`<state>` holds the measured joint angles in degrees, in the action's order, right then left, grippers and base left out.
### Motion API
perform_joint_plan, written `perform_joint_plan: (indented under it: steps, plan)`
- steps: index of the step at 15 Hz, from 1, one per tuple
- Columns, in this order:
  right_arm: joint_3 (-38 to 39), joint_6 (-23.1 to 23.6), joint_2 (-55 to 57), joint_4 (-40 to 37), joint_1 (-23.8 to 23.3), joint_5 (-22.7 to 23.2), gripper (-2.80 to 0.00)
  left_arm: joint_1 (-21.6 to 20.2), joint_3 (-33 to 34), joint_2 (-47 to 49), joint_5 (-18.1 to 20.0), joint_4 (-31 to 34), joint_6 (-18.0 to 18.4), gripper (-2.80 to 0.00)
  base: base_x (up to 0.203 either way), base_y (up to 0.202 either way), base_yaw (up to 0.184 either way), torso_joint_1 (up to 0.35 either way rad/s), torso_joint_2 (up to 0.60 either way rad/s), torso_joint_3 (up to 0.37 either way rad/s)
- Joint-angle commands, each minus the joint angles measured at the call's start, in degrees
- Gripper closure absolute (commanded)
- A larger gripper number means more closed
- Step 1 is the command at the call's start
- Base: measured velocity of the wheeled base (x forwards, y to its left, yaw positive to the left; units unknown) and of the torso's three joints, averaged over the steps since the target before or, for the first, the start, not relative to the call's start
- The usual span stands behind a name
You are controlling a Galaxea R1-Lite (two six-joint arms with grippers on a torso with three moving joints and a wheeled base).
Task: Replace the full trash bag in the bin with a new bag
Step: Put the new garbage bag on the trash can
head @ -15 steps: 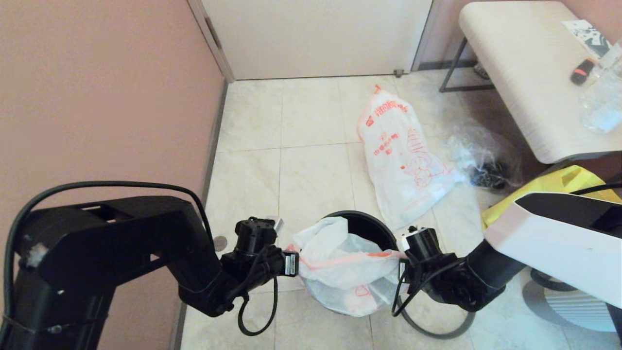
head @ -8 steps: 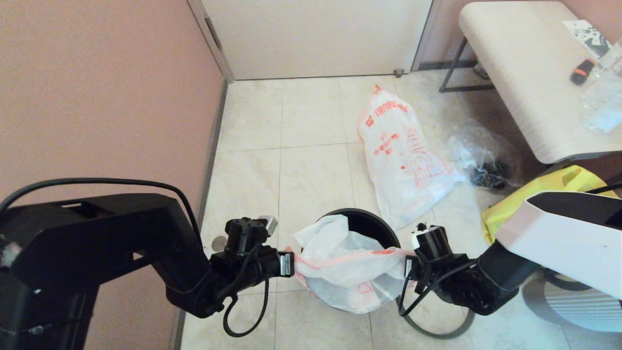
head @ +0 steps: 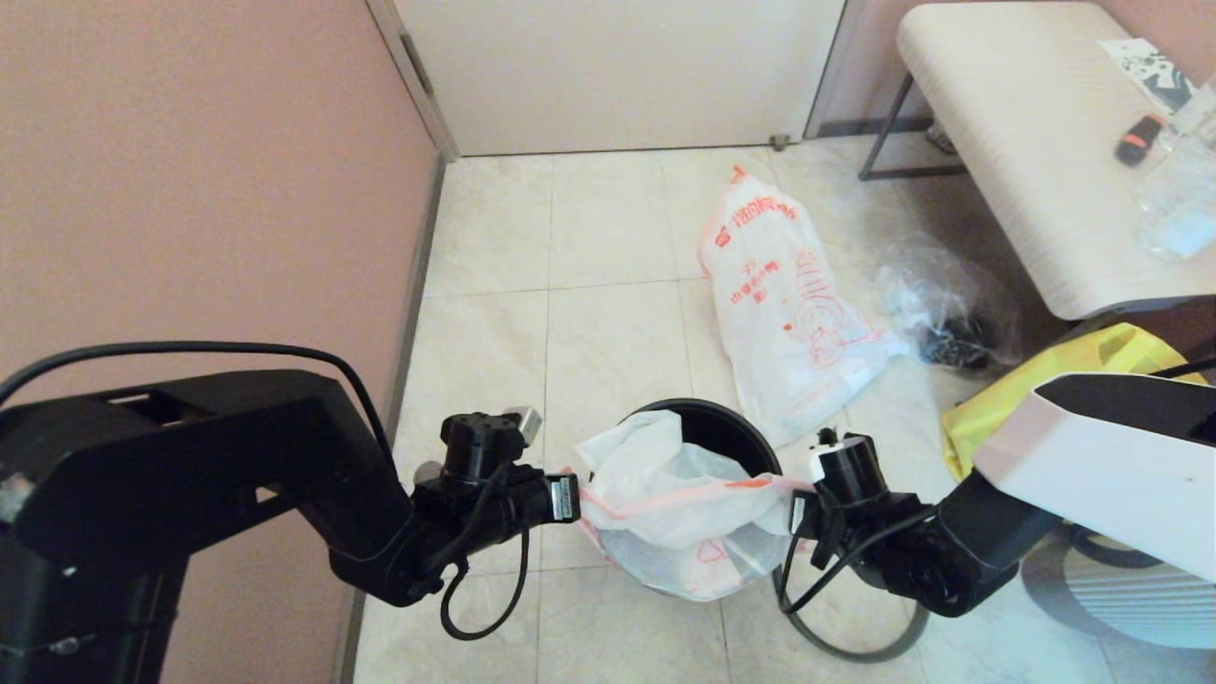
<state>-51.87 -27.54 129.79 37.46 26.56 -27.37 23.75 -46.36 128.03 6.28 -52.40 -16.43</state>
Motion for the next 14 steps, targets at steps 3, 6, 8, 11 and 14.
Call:
perform_joint_plan:
  steps: [3,6,8,11,14]
  plan:
    - [0.10,-0.06,0.11,0.24,0.16,-0.14,-2.80,-0.02,0.05,0.55,-0.13,-0.34,0.17,-2.80,0.000,0.000,0.000,0.000,0.00,0.000]
    - [1.07,0.23,-0.16,0.07,1.11,-0.22,-2.80,0.13,1.12,0.12,-0.33,-0.41,0.83,-2.80,0.000,0.000,0.000,0.000,0.00,0.000]
    - [2.99,2.04,-1.90,-0.29,3.10,-0.23,-2.80,0.16,4.02,-1.67,-0.20,-0.53,2.77,-2.80,0.000,0.000,0.000,0.000,0.00,0.000]
    - [5.17,5.30,-4.69,-4.40,6.40,-0.23,-2.80,0.59,7.73,-4.92,-0.56,-0.25,4.44,-2.80,0.000,0.000,0.000,0.000,0.00,0.000]
    - [4.84,8.80,-6.58,-5.94,8.06,-0.14,-2.80,0.86,10.83,-10.20,-0.57,0.83,4.43,-2.80,0.000,0.000,0.000,0.000,0.00,0.000]
